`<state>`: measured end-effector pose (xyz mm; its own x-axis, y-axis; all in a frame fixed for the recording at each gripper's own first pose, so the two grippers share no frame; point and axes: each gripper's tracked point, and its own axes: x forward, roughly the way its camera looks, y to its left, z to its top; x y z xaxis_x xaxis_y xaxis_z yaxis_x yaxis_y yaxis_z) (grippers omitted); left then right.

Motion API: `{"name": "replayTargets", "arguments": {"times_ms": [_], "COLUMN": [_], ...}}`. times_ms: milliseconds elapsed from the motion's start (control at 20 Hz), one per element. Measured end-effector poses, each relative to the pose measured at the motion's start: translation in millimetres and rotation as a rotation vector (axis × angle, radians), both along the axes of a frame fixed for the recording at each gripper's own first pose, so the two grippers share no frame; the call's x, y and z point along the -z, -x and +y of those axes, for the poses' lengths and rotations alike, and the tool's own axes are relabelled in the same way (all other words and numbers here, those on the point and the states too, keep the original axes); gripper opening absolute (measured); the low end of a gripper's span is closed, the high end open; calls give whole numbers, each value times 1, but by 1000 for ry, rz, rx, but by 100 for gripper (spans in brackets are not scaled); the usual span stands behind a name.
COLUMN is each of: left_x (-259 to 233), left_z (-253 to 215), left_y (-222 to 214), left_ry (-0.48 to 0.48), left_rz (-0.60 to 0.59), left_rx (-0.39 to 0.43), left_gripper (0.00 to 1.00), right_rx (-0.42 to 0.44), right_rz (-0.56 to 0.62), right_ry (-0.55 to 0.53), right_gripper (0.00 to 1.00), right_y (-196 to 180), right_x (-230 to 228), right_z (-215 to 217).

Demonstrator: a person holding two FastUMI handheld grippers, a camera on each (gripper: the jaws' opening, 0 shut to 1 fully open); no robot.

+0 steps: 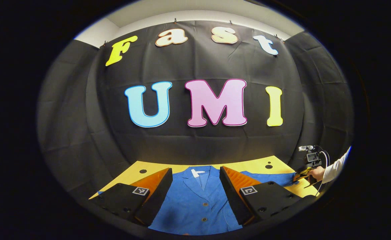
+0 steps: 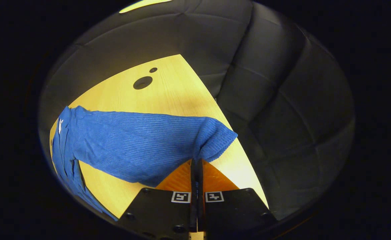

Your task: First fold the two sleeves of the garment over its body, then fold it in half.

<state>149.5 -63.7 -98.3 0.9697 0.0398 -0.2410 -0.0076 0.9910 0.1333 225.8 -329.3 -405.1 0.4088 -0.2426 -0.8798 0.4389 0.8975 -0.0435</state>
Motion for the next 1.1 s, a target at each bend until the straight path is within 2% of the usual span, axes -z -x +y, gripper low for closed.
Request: {"name": "replayTargets", "arguments": {"times_ms": [250,500,650,800,900,1100], "left_x": [-6,-17,-19,-13,-9,5], "left_z": [16,56,89,125,151,205], "left_y": [9,18,27,34,37,46], "left_ry": [31,65,74,76,99,115], "left_rz": [-18,-47,-60,-58,-56,-48], "left_rx": [21,47,51,41,22,-42], "left_gripper": [81,81,81,82,81,82], "right_rx": [-13,-62,-92,-133,-201,-299], "right_rz": [-102,-263,-336,-381,-419,-465], "right_ry": [33,118,154,160,182,137], "right_gripper": [2,2,1,1,1,1], "right_y": [-4,-6,2,0,-12,-38], "right_x": [-49,-133,-190,-228,-252,-285], "right_z": [27,74,120,179,221,318]}}
